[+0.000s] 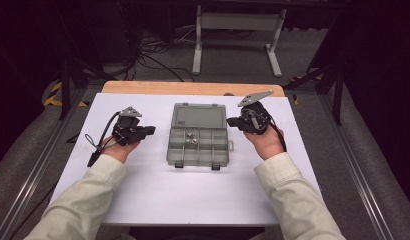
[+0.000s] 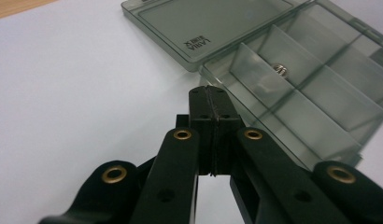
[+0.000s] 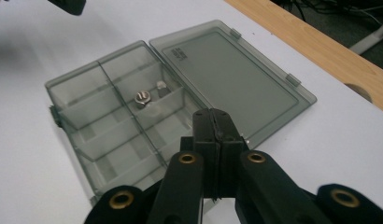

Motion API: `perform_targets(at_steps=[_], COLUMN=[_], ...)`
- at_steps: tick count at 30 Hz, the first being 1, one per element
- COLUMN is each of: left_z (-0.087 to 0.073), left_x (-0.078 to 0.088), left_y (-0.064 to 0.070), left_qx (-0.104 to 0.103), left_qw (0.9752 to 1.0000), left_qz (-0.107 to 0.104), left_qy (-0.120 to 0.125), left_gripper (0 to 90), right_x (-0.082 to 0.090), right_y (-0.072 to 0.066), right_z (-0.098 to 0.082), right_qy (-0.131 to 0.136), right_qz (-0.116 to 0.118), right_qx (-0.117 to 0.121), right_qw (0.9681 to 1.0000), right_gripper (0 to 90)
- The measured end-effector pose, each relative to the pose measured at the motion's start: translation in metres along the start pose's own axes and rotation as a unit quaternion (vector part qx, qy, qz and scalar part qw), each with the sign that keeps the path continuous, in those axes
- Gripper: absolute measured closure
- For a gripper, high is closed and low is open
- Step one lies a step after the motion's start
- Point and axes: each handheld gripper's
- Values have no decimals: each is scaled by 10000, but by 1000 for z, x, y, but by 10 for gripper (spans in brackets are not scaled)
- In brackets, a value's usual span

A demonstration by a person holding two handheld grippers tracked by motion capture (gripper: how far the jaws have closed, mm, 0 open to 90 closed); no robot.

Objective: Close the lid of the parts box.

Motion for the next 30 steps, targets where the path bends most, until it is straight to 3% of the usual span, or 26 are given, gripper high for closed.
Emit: perform_targets(at_steps=[12,15,21,24,30], left_z=[16,17,18,22,27], left_x=[-20,-25,-35,-38,-47], left_y=[-9,-12,-18,-20,-21], left_qx=[66,177,123,212,44], left_qw=[9997,9996,9993,9990,9986], left_qz=[153,116,229,234,362], left_qy=[-201,-187,-282,-311,-393], left_gripper=[897,897,896,896,897], right_x=[-10,-15,-26,-30,-39], right_y=[26,31,41,46,59], right_z=[-2,-4,-8,-9,-16], right_qy=[-228,-260,-371,-412,-579], right_qz=[-56,-54,-85,-111,-193], right_qx=[-226,-271,-371,-387,-510], right_qw=[9995,9993,9986,9983,9968], right_gripper=[900,900,900,900,900])
Point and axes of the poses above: each handheld gripper's, and its own axes: x roughly backward along the jaws, z roughly out of its top, y roughly to its right, and after that the axes turned 6 degrees about z, right-handed
